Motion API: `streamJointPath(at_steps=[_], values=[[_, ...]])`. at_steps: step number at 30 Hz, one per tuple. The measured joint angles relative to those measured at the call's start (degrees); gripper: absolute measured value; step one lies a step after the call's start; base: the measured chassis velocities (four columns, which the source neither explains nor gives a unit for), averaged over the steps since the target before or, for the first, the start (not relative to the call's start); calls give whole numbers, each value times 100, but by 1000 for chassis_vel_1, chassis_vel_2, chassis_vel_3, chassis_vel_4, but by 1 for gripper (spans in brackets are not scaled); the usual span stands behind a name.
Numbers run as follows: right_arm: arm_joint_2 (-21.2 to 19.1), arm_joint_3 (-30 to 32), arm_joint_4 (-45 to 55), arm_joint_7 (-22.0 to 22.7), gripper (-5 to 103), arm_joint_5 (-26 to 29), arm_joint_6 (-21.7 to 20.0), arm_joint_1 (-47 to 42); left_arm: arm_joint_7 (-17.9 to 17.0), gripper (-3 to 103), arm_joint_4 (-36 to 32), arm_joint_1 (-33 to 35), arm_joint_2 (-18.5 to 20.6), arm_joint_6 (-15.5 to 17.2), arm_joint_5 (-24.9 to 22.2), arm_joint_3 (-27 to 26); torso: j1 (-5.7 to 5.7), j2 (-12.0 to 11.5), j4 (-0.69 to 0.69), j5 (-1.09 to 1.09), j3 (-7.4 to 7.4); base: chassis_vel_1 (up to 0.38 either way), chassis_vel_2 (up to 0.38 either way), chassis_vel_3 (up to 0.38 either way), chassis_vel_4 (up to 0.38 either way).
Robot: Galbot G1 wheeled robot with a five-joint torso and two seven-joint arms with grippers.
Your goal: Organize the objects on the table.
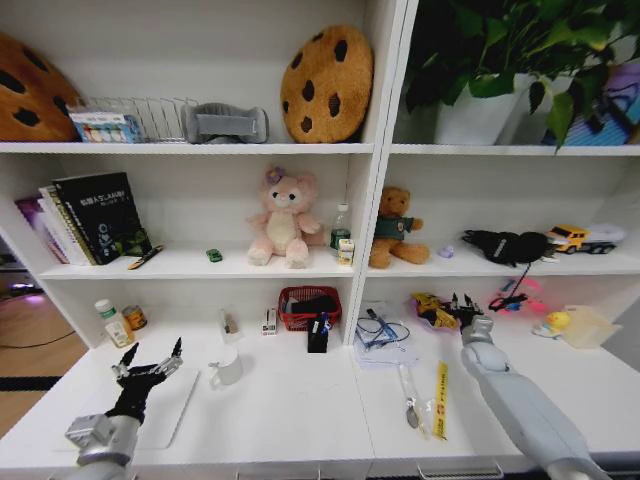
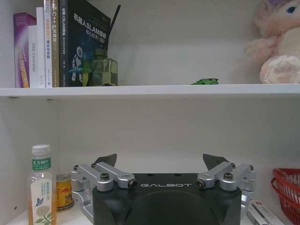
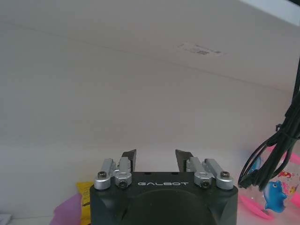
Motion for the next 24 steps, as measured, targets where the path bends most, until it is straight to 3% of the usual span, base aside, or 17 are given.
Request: streamJointPath(at_steps=[5,8,11,14,24], values=[[-189,446,739,-286,70,76,103,-881,1,100,0,0,0,0,0,0,-1,1,-2,0,0,0,0,0,0],[-286,646,1139,-396,76,149,176,-1340,1,100,0,0,0,0,0,0,-1,2,-2,-2,-1,0,0,0,0],[-333,918,1815,-459,91,225,254,-1954,3,100,0,0,0,0,-1,0,-1,1,-2,0,-1,0,0,0,0],[-267,1326,2365,-459,99,291,219,-2481,2,100,0,0,0,0,0,0,-1,2,2,-3,-1,0,0,0,0],[-183,2560,3656,-544,100,463,280,-4237,1,100,0,0,0,0,0,0,-2,2,-1,-3,-1,0,0,0,0]])
